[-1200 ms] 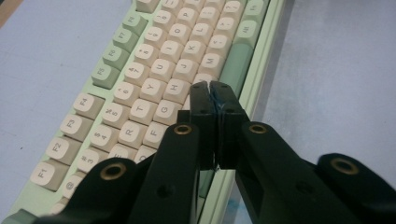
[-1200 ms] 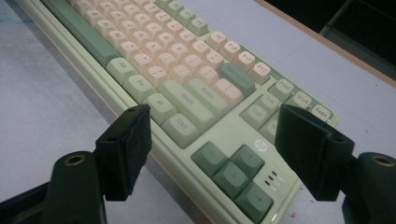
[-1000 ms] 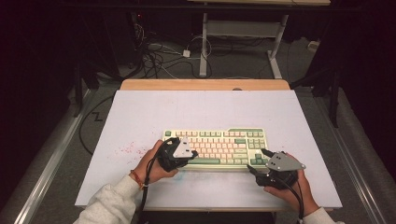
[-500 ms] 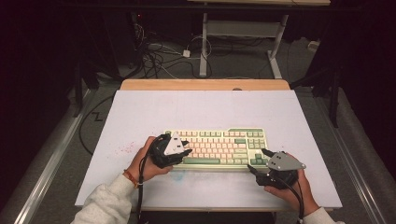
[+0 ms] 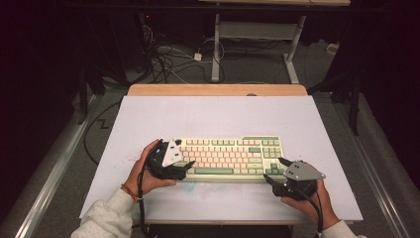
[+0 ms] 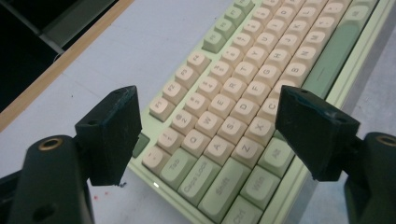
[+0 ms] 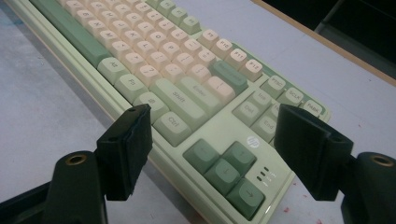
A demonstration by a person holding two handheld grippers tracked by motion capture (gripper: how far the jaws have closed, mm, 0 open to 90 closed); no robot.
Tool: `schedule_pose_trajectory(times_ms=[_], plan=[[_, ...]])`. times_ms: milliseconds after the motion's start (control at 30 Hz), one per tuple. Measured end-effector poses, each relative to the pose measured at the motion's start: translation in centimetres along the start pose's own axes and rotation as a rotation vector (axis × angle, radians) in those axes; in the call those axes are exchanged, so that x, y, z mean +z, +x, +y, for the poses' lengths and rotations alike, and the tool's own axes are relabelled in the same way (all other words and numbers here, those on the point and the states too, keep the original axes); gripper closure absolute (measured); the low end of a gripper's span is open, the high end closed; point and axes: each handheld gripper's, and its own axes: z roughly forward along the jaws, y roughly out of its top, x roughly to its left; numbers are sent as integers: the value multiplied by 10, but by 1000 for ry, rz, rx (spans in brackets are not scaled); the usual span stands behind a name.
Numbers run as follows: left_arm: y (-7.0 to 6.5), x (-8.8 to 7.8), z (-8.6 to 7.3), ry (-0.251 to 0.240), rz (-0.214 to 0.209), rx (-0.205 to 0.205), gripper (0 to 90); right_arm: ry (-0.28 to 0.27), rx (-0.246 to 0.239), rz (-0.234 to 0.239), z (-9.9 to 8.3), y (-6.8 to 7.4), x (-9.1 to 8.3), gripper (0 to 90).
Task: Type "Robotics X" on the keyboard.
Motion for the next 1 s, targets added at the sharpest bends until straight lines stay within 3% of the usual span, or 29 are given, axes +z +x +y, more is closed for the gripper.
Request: schedule_pose_trajectory(times_ms=[133,467,800,1000], plan=[[1,-6,-10,-5,27,-2,207,-2,7,2,0,-1,0,283],[2,-12,-31,18,50,-17,203,-8,17,3,1,-2,0,334],[3,-20,-53,66,60,-47,203,6,25,49,9,-7,-3,786],[4,-25,-64,86,54,-72,203,23,39,96,19,-11,1,897]])
